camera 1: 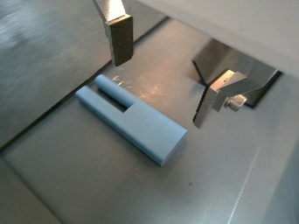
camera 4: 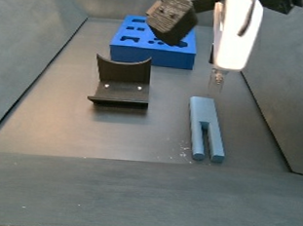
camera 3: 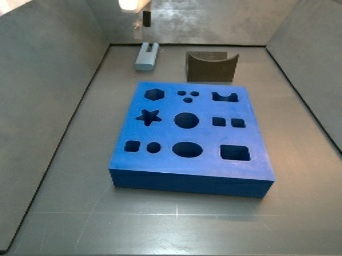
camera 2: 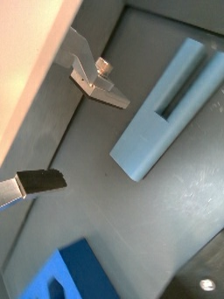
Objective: Pick up the square-circle object. Move up. Rotate the square-circle object. Place the square-circle object on the fixture. Regrasp the square-circle object. Move to above the board. Insert the square-circle object.
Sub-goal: Rotate the square-circle object.
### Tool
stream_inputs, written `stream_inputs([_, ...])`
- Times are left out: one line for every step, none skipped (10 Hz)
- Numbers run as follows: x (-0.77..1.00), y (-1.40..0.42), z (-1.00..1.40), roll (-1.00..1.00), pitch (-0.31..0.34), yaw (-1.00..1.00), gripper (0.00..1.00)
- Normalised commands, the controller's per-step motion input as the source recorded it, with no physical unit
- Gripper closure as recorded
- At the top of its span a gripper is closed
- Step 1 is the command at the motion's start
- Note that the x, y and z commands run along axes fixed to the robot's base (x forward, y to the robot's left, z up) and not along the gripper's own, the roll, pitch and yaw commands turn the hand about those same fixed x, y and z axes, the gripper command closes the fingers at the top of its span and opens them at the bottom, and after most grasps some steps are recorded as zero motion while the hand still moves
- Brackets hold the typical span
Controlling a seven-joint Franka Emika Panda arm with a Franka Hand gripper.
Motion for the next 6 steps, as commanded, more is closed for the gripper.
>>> stream_inputs([0.03, 0.0, -0.04, 0.0, -0.001, 1.0, 0.0])
stream_inputs([0.03, 0.0, -0.04, 0.0, -0.001, 1.0, 0.0])
stream_inputs([0.03, 0.0, -0.04, 0.0, -0.001, 1.0, 0.0])
stream_inputs([0.03, 0.0, -0.04, 0.0, -0.001, 1.0, 0.0])
stream_inputs([0.03, 0.0, -0.04, 0.0, -0.001, 1.0, 0.0])
stream_inputs([0.03, 0.0, -0.04, 0.0, -0.001, 1.0, 0.0])
